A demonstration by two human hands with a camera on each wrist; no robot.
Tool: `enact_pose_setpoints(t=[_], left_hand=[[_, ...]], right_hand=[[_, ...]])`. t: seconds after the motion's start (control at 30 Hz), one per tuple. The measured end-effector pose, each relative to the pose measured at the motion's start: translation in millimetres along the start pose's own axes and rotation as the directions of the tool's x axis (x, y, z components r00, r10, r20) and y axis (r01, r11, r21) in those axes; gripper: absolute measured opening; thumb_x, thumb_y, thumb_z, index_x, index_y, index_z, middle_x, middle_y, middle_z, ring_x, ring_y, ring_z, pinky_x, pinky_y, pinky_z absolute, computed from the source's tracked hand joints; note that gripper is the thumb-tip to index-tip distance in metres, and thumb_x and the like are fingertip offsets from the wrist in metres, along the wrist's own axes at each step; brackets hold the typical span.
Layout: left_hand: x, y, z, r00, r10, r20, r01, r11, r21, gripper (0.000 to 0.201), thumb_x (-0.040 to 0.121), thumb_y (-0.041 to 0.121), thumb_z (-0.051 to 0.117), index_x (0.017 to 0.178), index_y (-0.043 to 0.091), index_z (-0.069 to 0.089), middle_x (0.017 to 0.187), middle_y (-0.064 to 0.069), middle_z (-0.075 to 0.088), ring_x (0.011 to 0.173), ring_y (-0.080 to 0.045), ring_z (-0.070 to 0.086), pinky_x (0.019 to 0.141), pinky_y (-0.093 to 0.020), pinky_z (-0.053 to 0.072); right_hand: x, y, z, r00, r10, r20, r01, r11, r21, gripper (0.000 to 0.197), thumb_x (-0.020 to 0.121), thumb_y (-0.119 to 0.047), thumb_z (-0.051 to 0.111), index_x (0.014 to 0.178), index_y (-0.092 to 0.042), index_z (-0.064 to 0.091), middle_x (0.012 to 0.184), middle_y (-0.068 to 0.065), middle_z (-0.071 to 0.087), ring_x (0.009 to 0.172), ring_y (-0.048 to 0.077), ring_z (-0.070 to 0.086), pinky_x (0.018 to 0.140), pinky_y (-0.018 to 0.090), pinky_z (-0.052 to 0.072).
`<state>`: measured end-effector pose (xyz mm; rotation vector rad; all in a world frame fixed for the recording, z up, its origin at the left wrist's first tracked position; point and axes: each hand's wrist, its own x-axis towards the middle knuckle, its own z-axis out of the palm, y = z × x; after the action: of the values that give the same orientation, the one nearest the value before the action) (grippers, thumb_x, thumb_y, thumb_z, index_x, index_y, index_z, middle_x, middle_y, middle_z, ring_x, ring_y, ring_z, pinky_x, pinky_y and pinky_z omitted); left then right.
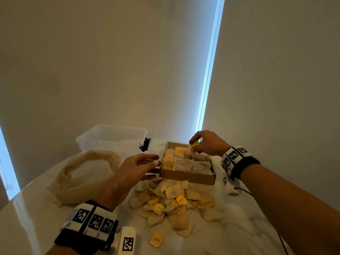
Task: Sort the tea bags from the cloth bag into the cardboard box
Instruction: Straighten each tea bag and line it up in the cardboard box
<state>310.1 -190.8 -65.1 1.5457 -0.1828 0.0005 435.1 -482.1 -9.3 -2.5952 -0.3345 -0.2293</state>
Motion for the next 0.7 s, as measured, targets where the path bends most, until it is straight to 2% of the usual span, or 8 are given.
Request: enact_pose_setpoints(t=[0.07, 0.13, 0.23, 0.33, 0.4, 0.57, 0.7], left_hand=[[1, -1, -1, 1.0, -0.005, -0.009, 0.005, 1.0, 0.008, 0.024, 0.1, 0.014, 0.07, 0.123, 0.016, 0.073, 0.105, 0.0, 0.081, 0.096, -0.017, 0.079, 0.077, -0.027, 0.063], [1, -1, -1, 1.0, -0.007, -0.012, 0.007, 1.0, 0.008, 0.023, 0.1, 0.014, 0.07, 0.123, 0.017, 0.073, 0.105, 0.0, 0.081, 0.096, -0.018, 0.079, 0.079, -0.028, 0.063], [1, -2, -2, 1.0, -0.007, -0.007, 0.008, 1.0, 0.011, 0.022, 0.1, 0.015, 0.069, 0.122, 0.018, 0.073, 0.107, 0.0, 0.081, 0.097, -0.018, 0.079, 0.079, -0.028, 0.063], [3, -2, -4, 1.0, -0.007, -0.01, 0.007, 1.0, 0.014, 0.022, 0.1, 0.015, 0.07, 0.121, 0.02, 0.074, 0.106, 0.0, 0.081, 0.096, -0.017, 0.079, 0.077, -0.027, 0.063], [3, -2, -5, 1.0, -0.003, -0.019, 0.004, 1.0, 0.019, 0.021, 0.1, 0.015, 0.07, 0.12, 0.02, 0.074, 0.106, 0.0, 0.081, 0.095, -0.018, 0.079, 0.077, -0.027, 0.063], [3, -2, -5, 1.0, 0.0, -0.02, 0.0, 1.0, 0.031, 0.021, 0.099, 0.016, 0.071, 0.119, 0.019, 0.075, 0.105, 0.001, 0.081, 0.095, -0.018, 0.079, 0.078, -0.029, 0.064], [3, -2, -6, 1.0, -0.007, -0.014, 0.008, 0.999, 0.038, 0.021, 0.1, 0.017, 0.071, 0.12, 0.021, 0.075, 0.106, 0.004, 0.081, 0.095, -0.016, 0.079, 0.078, -0.028, 0.064]], right_hand=[[5, 2, 6, 0.996, -0.005, 0.084, 0.011, 0.997, -0.073, 0.027, 0.087, -0.016, 0.087, 0.109, -0.025, 0.076, 0.117, -0.009, 0.063, 0.086, 0.006, 0.07, 0.069, 0.016, 0.048], [11, 4, 11, 0.988, -0.003, 0.153, 0.017, 0.996, -0.092, 0.026, 0.088, -0.018, 0.087, 0.11, -0.026, 0.076, 0.122, -0.007, 0.062, 0.087, 0.01, 0.073, 0.072, 0.019, 0.051], [19, 5, 16, 0.98, 0.006, 0.201, 0.015, 0.995, -0.103, 0.025, 0.088, -0.019, 0.087, 0.105, -0.032, 0.074, 0.128, -0.007, 0.059, 0.095, 0.014, 0.074, 0.086, 0.029, 0.059], [26, 5, 20, 0.98, -0.004, 0.199, 0.035, 0.987, -0.154, 0.029, 0.086, -0.02, 0.088, 0.105, -0.035, 0.073, 0.13, -0.007, 0.063, 0.111, 0.016, 0.065, 0.102, 0.04, 0.054], [28, 6, 22, 0.981, -0.011, 0.192, 0.044, 0.985, -0.17, 0.031, 0.086, -0.02, 0.088, 0.109, -0.032, 0.073, 0.128, -0.006, 0.064, 0.109, 0.015, 0.063, 0.098, 0.037, 0.052], [28, 11, 31, 0.989, -0.037, 0.145, 0.061, 0.985, -0.164, 0.034, 0.082, -0.019, 0.09, 0.108, -0.027, 0.07, 0.12, -0.004, 0.065, 0.098, 0.013, 0.064, 0.075, 0.021, 0.049], [28, 10, 35, 0.994, -0.051, 0.099, 0.07, 0.979, -0.194, 0.036, 0.079, -0.02, 0.092, 0.107, -0.026, 0.071, 0.115, -0.005, 0.065, 0.096, 0.013, 0.064, 0.075, 0.022, 0.049]])
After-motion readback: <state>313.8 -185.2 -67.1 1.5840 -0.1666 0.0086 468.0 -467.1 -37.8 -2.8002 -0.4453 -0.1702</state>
